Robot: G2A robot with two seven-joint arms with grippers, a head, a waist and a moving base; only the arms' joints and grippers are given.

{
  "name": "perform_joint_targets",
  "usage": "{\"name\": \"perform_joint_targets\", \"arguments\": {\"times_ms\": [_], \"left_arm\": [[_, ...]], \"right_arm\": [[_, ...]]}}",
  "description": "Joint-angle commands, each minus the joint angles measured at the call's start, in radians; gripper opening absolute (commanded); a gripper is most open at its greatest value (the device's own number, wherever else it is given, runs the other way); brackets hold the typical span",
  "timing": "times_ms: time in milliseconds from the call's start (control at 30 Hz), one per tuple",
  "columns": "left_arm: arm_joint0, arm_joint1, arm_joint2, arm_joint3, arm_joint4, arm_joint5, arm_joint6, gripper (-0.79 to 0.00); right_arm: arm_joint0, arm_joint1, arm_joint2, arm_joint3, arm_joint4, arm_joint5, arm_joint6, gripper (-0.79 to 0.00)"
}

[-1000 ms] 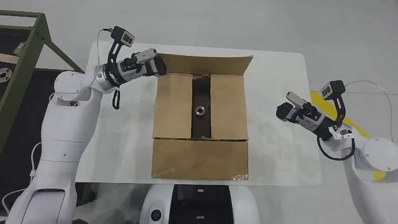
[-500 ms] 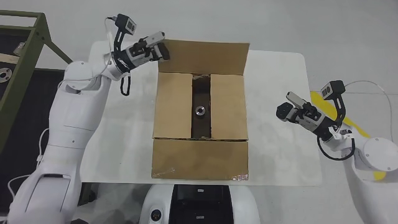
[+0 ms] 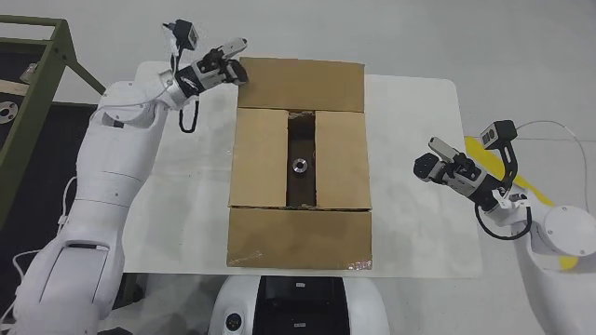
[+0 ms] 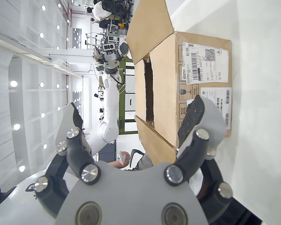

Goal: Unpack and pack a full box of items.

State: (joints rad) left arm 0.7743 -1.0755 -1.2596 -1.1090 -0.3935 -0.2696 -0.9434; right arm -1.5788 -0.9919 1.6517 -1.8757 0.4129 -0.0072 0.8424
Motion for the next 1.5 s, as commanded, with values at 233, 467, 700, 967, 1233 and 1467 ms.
{"name": "perform_joint_targets", "arguments": {"times_ms": [233,467,700,967,1233,1467], "left_arm": [[-0.034,-0.012,0.057,0.078,0.088,-0.009,0.042,0.0],[-0.057,-0.018,0.09,0.13,0.157,-0.006,0.049,0.0],[-0.054,-0.018,0.102,0.143,0.176,-0.018,0.017,0.0],[-0.056,-0.013,0.079,0.157,0.138,-0.031,-0.03,0.0],[-0.045,-0.002,-0.002,0.115,0.05,-0.101,0.013,0.0],[-0.011,0.018,-0.102,0.032,-0.028,-0.127,0.025,0.0]], "right_arm": [[0.0,0.0,0.0,0.0,0.0,0.0,0.0,0.0],[0.0,0.0,0.0,0.0,0.0,0.0,0.0,0.0],[0.0,0.0,0.0,0.0,0.0,0.0,0.0,0.0],[0.0,0.0,0.0,0.0,0.0,0.0,0.0,0.0],[0.0,0.0,0.0,0.0,0.0,0.0,0.0,0.0],[0.0,0.0,0.0,0.0,0.0,0.0,0.0,0.0]]}}
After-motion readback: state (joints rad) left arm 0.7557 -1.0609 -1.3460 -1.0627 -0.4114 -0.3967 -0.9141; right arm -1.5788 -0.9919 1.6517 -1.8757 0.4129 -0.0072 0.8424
